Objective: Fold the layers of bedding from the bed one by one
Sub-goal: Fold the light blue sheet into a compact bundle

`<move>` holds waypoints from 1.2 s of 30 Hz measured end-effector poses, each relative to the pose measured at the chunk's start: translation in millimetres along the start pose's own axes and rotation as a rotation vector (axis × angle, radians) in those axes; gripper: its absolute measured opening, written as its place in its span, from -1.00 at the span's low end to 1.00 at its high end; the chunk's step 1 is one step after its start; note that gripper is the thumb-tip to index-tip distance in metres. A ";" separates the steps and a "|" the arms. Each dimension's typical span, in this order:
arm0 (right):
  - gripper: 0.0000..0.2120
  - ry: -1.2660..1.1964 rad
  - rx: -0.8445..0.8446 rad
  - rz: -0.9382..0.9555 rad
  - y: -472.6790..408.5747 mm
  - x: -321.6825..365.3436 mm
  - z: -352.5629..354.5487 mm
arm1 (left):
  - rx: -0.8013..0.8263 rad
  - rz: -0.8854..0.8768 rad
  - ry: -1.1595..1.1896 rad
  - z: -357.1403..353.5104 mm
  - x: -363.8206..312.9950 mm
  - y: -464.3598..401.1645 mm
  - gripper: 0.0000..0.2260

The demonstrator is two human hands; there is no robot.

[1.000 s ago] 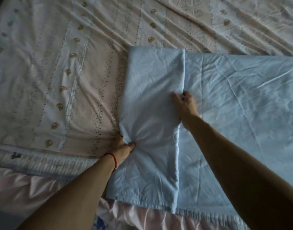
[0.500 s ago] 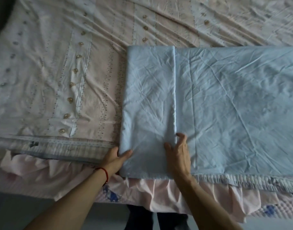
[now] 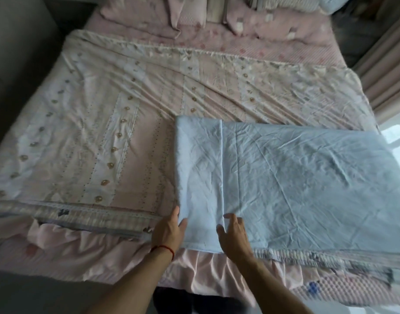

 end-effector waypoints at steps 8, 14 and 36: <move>-0.72 -0.204 0.062 0.178 -43.0 28.0 84.8 | -0.133 -0.234 -0.253 -32.0 -113.0 21.8 -0.53; -0.40 -0.029 0.219 0.227 -114.7 49.3 127.0 | -0.223 -0.333 -0.254 -103.3 -191.5 22.7 -0.86; -0.64 -0.508 -0.015 0.082 -262.2 -159.8 243.7 | -0.163 -0.013 0.083 -90.6 -177.9 -206.1 -0.47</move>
Point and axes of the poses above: each hand's wrist, its own y-axis away from the middle knuckle, its own z-axis out of the back of the hand, x = y × z, the point moved 10 cm from there along -y, towards the middle knuckle, and after that the axes turned 15 degrees about x, right-handed, at the moved point
